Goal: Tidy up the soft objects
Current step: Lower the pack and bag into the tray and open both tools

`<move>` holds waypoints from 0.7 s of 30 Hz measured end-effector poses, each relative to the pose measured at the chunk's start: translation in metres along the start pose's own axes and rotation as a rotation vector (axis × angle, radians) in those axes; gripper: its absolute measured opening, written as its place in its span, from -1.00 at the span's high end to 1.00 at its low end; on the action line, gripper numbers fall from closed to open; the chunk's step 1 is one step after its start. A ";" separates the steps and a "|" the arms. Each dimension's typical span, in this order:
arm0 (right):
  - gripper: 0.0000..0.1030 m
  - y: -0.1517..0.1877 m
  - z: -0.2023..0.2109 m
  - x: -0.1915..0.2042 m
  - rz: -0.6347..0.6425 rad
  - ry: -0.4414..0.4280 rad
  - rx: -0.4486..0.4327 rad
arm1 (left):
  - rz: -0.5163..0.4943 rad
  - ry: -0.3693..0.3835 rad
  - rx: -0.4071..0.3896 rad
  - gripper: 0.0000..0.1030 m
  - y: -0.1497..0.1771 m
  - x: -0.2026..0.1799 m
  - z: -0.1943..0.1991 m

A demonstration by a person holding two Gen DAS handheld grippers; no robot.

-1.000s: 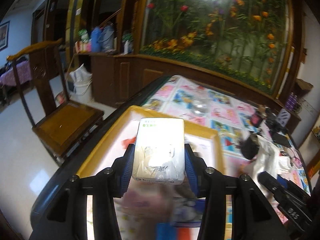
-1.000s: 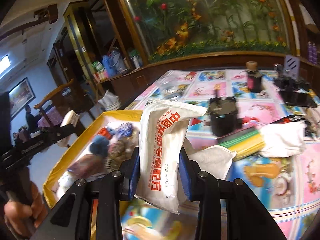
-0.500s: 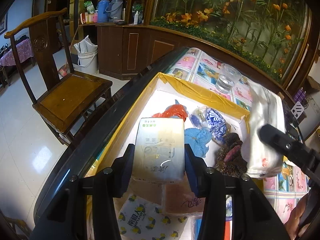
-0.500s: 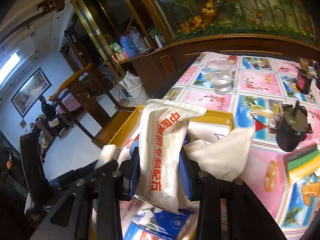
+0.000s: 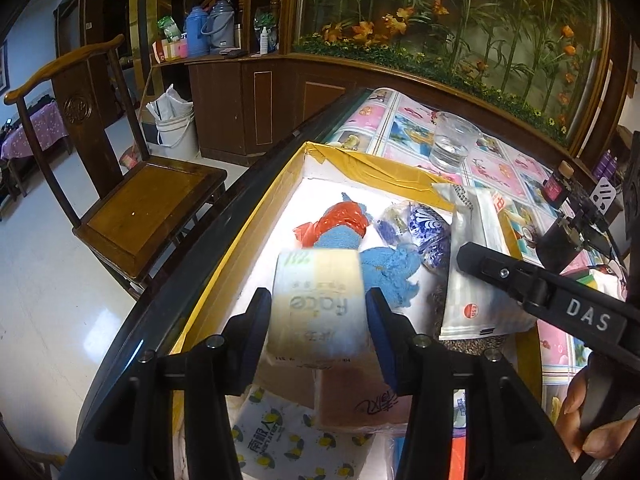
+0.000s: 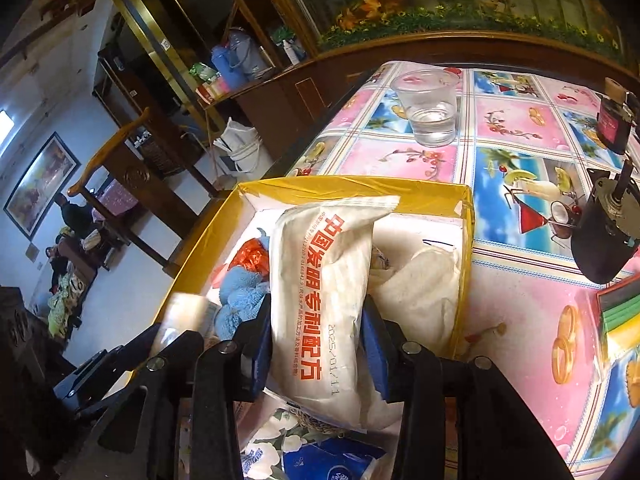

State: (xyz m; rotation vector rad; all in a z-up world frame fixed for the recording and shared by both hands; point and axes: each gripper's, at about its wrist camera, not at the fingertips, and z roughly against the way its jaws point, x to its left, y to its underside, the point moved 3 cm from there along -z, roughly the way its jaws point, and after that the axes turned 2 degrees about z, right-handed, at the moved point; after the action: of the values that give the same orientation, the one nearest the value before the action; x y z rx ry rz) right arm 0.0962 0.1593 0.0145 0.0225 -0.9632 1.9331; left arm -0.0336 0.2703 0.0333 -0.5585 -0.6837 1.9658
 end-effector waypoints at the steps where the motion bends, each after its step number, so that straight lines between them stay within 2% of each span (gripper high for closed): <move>1: 0.04 0.001 0.002 0.000 0.000 -0.010 -0.002 | -0.003 -0.006 -0.004 -0.08 0.000 -0.001 0.001; 4: -0.06 0.005 0.008 0.001 -0.006 -0.028 -0.013 | -0.019 -0.021 -0.028 -0.30 0.000 -0.003 0.005; 6: -0.08 0.007 0.013 0.003 0.006 -0.035 -0.020 | -0.030 -0.038 -0.049 -0.53 0.000 -0.005 0.008; 11: -0.23 0.013 0.034 0.008 0.054 -0.031 -0.057 | -0.047 -0.060 -0.105 -0.63 0.001 -0.012 0.020; 21: -0.27 0.023 0.084 -0.007 0.052 -0.037 -0.133 | -0.085 -0.071 -0.131 -0.64 0.000 -0.035 0.036</move>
State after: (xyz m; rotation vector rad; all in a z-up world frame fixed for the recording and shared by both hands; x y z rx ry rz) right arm 0.0532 0.0957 0.0557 -0.0441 -1.1251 1.9177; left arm -0.0405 0.2310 0.0635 -0.5324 -0.8717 1.8784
